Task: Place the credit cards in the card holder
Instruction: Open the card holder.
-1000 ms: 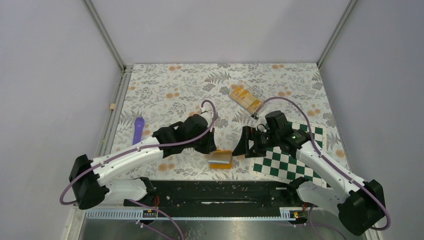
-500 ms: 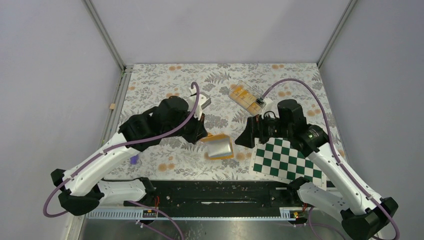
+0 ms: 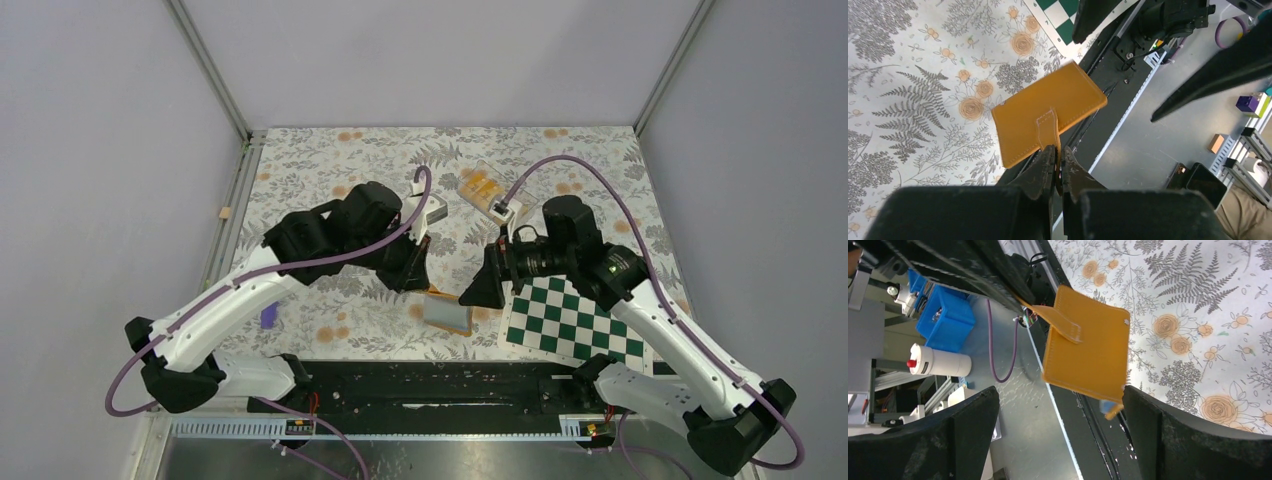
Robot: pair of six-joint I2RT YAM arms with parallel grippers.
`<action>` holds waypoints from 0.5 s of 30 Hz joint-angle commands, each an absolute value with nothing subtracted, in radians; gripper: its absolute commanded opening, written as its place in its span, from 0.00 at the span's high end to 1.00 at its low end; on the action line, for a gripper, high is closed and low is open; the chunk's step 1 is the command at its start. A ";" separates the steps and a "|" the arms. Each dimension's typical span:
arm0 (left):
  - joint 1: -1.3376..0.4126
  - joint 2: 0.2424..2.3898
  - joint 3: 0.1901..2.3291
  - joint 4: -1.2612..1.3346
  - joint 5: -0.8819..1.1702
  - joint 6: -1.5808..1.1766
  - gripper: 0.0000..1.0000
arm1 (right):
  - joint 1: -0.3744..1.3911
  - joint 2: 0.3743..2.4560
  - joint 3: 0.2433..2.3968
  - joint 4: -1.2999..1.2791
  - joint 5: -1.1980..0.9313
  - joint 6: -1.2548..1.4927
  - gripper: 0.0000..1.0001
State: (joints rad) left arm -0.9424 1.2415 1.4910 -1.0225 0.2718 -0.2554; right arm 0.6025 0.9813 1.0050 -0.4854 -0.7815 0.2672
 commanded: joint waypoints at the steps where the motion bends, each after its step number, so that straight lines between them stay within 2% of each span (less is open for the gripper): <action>1: -0.938 1.253 1.537 -0.988 0.327 -0.289 1.00 | 0.658 0.947 1.015 -0.441 -0.743 0.275 0.00; 15: -0.938 1.266 1.544 -0.925 0.431 -0.324 1.00 | 0.836 1.045 1.040 -0.477 -0.527 0.193 0.00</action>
State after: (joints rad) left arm -0.9424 1.2739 1.4986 -0.9985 0.3676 -0.2966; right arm 0.7860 1.0225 1.0050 -0.4889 -0.6128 0.2241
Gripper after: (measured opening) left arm 0.040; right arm 0.993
